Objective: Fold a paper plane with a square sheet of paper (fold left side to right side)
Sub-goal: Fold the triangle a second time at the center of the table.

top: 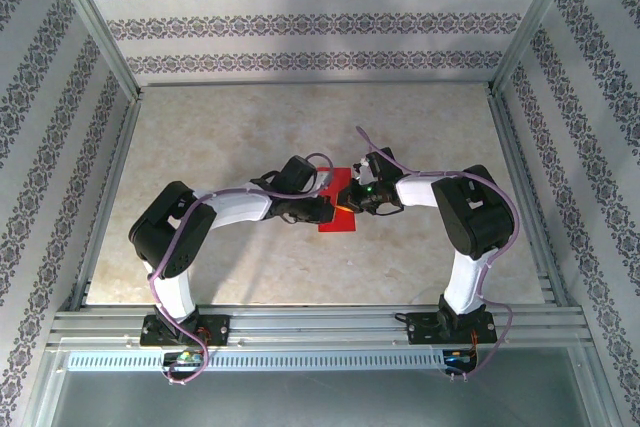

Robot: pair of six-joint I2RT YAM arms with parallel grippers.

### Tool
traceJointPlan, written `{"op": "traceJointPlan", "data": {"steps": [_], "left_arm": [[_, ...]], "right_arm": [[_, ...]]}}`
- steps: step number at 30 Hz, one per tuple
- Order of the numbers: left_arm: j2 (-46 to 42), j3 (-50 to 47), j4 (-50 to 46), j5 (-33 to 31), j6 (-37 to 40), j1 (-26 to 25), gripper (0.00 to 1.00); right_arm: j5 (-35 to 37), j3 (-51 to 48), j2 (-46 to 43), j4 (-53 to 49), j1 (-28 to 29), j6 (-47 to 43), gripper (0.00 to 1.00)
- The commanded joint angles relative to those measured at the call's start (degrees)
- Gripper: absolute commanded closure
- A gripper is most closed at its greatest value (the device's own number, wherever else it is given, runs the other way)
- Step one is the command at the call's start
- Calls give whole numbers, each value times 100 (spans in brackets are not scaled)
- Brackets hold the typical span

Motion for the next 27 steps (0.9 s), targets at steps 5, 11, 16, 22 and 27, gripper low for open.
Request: {"op": "traceJointPlan", "data": {"steps": [5, 11, 16, 22, 27], "left_arm": [[316, 334, -204, 102, 245, 73, 100], [530, 422, -136, 183, 273, 119, 100], [691, 461, -167, 246, 340, 128, 100], [777, 365, -219, 201, 407, 137, 100], [743, 206, -233, 213, 441, 145, 100]], "right_arm": [[287, -198, 241, -299, -10, -56, 100], [287, -173, 267, -299, 8, -48, 100], [302, -163, 277, -333, 17, -48, 100], [366, -120, 260, -471, 17, -113, 100], [433, -58, 310, -633, -9, -195, 100]]}}
